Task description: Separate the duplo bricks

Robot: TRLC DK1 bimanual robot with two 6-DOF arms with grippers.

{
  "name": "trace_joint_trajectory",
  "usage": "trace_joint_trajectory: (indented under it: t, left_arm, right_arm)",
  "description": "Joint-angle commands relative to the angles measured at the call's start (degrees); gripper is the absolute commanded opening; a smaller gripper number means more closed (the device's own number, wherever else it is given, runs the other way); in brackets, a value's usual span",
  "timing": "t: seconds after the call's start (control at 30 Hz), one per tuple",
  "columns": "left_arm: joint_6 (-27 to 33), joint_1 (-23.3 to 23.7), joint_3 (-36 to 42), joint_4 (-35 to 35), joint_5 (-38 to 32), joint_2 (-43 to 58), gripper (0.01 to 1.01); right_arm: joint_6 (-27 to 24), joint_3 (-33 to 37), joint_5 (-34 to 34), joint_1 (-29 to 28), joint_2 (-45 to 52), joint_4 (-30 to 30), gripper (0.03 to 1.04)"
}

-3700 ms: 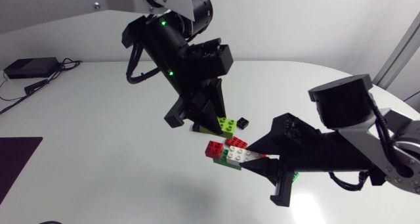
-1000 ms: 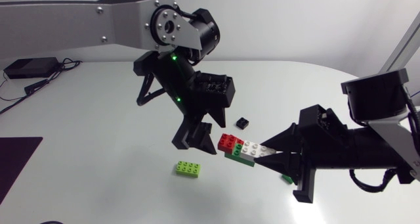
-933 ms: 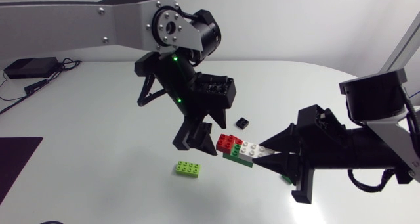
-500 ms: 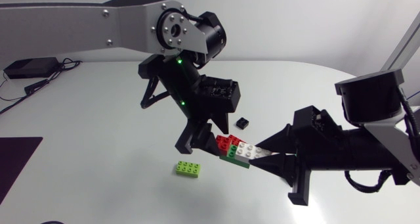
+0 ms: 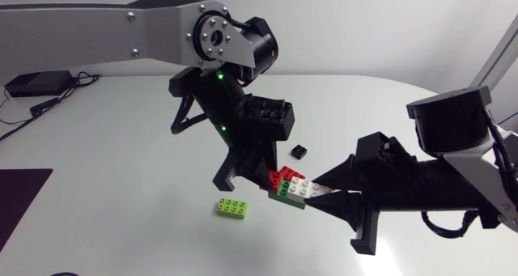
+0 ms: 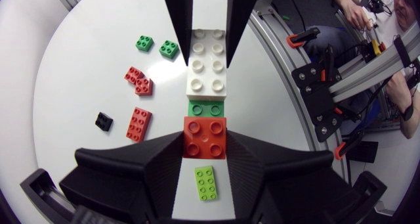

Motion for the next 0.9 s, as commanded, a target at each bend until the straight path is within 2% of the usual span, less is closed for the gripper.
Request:
trace_joint_trajectory:
  t: [0.0, 0.17, 0.3, 0.4, 0.57, 0.7, 0.87]
  left_arm:
    - [0.4, 0.6, 2.2, -0.6, 1.9, 1.5, 0.185]
    - [2.0, 2.7, 9.3, -7.8, 5.8, 3.9, 0.185]
    - [2.7, 3.7, 11.5, -9.2, 6.8, 4.5, 0.185]
    - [2.8, 5.8, 12.9, -8.2, 6.7, 5.5, 0.185]
    - [1.5, 8.4, 13.0, -3.0, 5.2, 7.8, 0.185]
    - [0.5, 5.4, 9.2, 0.8, 2.8, 9.2, 0.185]
    - [-1.4, -0.1, 9.2, 2.7, 1.1, 13.2, 0.187]
  right_arm:
    - [1.1, 0.0, 2.0, 2.3, 0.8, 1.5, 0.30]
    - [1.2, -2.4, 10.5, 9.3, 0.0, 3.2, 0.30]
    - [1.3, -2.8, 11.7, 9.4, 0.0, 3.8, 0.30]
    - [0.5, -2.5, 11.3, 5.8, -0.8, 3.1, 0.30]
    - [-0.8, -2.3, 8.6, -6.3, -4.6, 0.6, 0.30]
    - [-0.8, -3.2, 7.3, -13.6, -7.8, 0.3, 0.30]
    - [0.8, -4.3, 6.9, -17.0, -11.4, 1.3, 0.30]
